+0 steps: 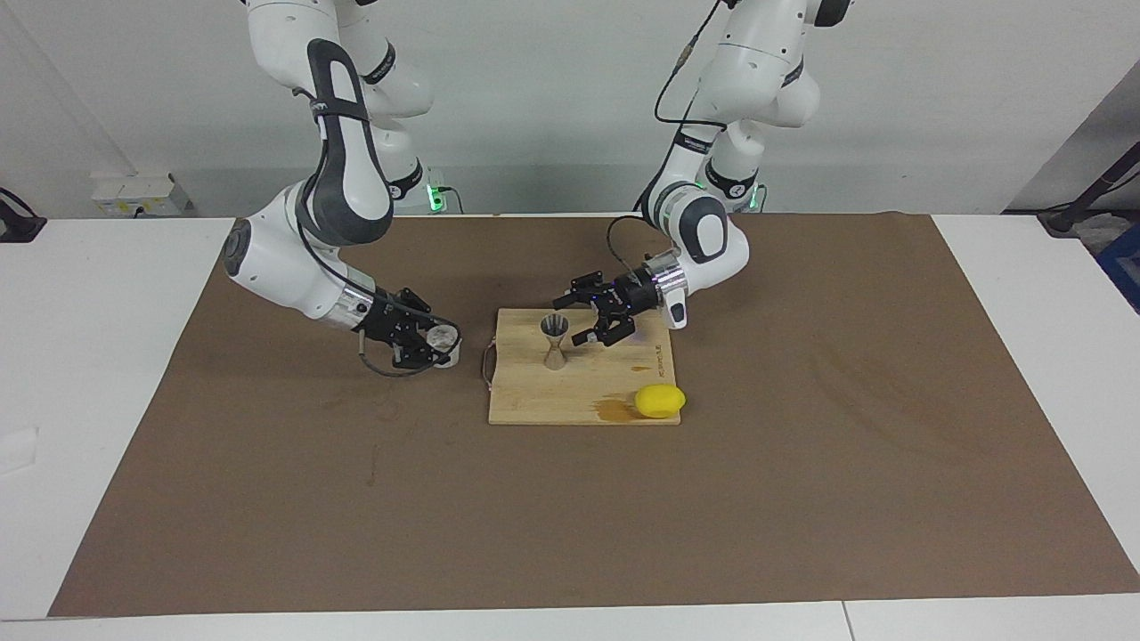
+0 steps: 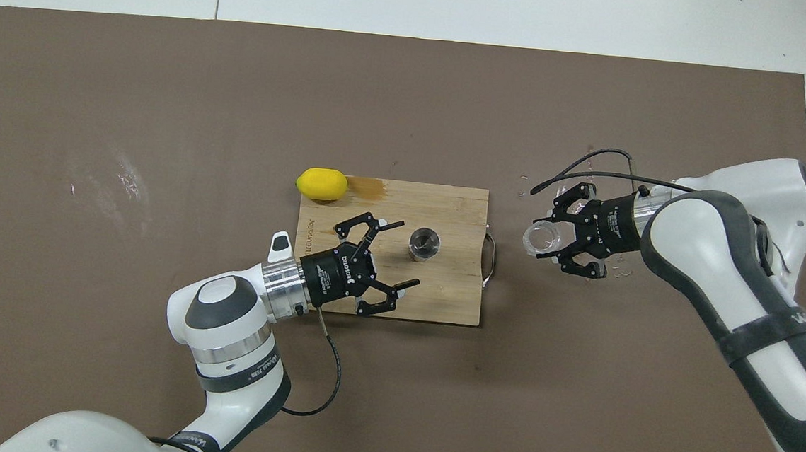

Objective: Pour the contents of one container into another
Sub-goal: 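Carry the glass over the metal cup while the left gripper withdraws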

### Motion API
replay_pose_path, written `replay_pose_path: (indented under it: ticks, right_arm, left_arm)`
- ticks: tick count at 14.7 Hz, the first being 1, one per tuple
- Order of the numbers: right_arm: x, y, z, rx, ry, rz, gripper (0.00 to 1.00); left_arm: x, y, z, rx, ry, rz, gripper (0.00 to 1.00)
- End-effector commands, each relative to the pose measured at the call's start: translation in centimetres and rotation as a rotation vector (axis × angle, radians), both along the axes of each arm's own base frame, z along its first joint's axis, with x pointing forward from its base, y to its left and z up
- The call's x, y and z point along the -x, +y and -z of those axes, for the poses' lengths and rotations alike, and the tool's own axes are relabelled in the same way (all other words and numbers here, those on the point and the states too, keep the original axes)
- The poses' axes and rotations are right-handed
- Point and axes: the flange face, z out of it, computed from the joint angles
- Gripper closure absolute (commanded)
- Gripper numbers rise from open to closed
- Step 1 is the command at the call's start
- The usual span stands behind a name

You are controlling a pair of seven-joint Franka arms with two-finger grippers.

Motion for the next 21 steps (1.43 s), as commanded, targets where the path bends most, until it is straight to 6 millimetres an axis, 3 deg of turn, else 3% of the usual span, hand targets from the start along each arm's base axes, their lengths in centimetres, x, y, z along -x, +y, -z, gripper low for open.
replay_pose_path:
  ticks: [1, 3, 6, 8, 10, 15, 17, 19, 21]
  right_arm:
    - [-0.2, 2.0, -1.5, 0.058, -0.015, -0.027, 1.00]
    - [-0.7, 2.9, -2.7, 0.122, -0.017, -0.021, 1.00]
    - [-0.6, 6.9, -3.7, 0.183, -0.043, -0.092, 1.00]
    - [-0.7, 8.5, -4.6, 0.203, -0.036, -0.065, 1.00]
    - [-0.4, 11.3, -5.0, 0.253, -0.037, -0.068, 1.00]
    - [-0.7, 14.9, -6.7, 0.320, -0.055, -0.018, 1.00]
    - [0.1, 17.0, -7.1, 0.370, -0.072, -0.041, 1.00]
    - [0.4, 17.4, -6.9, 0.440, -0.090, -0.058, 1.00]
    - [1.3, 19.1, -6.9, 0.464, -0.105, -0.095, 1.00]
  left_arm:
    - [1.0, 3.6, -1.7, 0.014, -0.034, 0.019, 0.00]
    - [1.2, 5.8, -2.5, -0.001, -0.059, 0.042, 0.00]
    - [1.9, 9.7, -3.1, -0.008, -0.090, 0.092, 0.00]
    - [1.6, 12.8, -3.5, -0.032, -0.127, 0.165, 0.00]
    - [1.4, 16.7, -4.2, -0.035, -0.139, 0.235, 0.00]
    - [1.4, 26.6, -6.9, -0.197, -0.197, 0.464, 0.00]
    - [1.3, 30.5, -8.7, -0.264, -0.212, 0.555, 0.00]
    - [0.9, 32.2, -10.1, -0.359, -0.242, 0.657, 0.00]
    - [0.2, 33.7, -11.6, -0.488, -0.308, 0.787, 0.00]
